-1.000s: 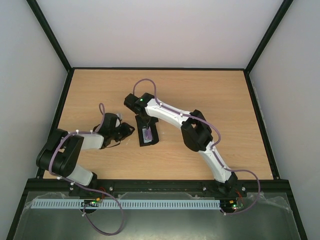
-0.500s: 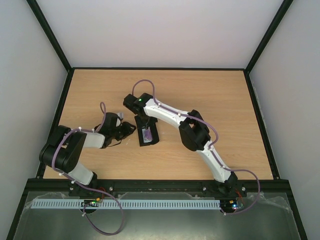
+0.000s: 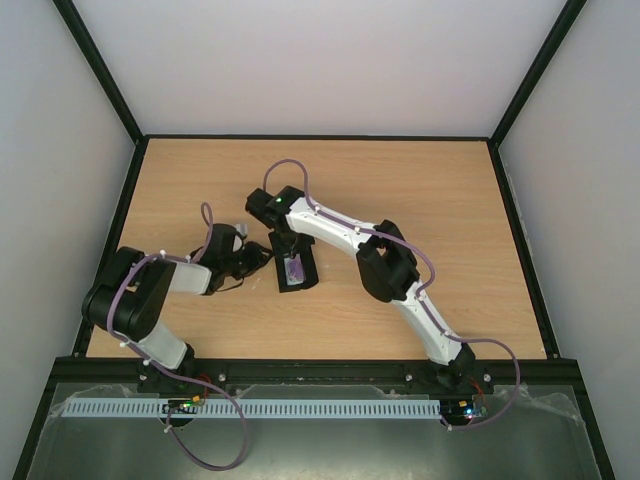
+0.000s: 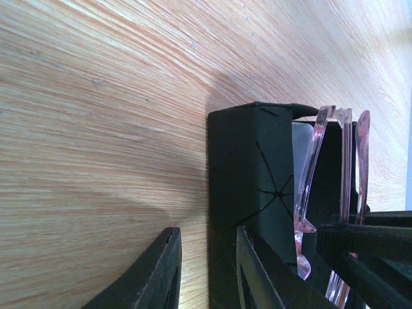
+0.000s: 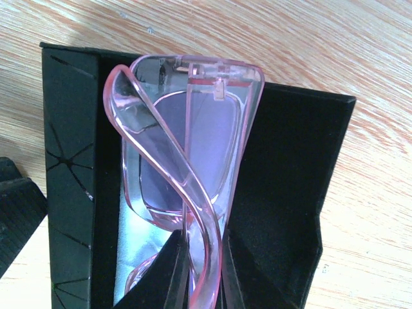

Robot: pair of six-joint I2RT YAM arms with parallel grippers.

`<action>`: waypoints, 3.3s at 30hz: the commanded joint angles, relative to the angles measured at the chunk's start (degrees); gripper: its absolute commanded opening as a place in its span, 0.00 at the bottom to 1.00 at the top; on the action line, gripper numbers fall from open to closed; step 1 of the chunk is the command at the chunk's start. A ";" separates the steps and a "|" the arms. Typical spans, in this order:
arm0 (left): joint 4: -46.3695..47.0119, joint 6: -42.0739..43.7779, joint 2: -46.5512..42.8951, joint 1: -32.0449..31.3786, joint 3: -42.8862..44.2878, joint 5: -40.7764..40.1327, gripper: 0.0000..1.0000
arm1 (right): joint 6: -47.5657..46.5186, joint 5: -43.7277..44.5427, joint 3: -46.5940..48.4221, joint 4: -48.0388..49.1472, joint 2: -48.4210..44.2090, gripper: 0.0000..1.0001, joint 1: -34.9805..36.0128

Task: Organize the sunglasses
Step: Place the sunglasses in the sunglasses case.

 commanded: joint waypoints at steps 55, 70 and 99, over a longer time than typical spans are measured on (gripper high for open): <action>0.88 -2.19 -2.15 -4.80 -3.67 -0.67 0.25 | 4.55 1.63 0.19 -5.84 -3.68 0.39 1.56; -4.64 -1.63 -6.88 -4.44 -2.60 -2.87 0.25 | 1.41 1.70 2.24 -4.08 -2.22 0.38 1.54; -4.31 -1.92 -6.47 -4.52 -2.11 -2.64 0.25 | 2.17 5.01 2.78 -5.81 0.92 0.13 1.47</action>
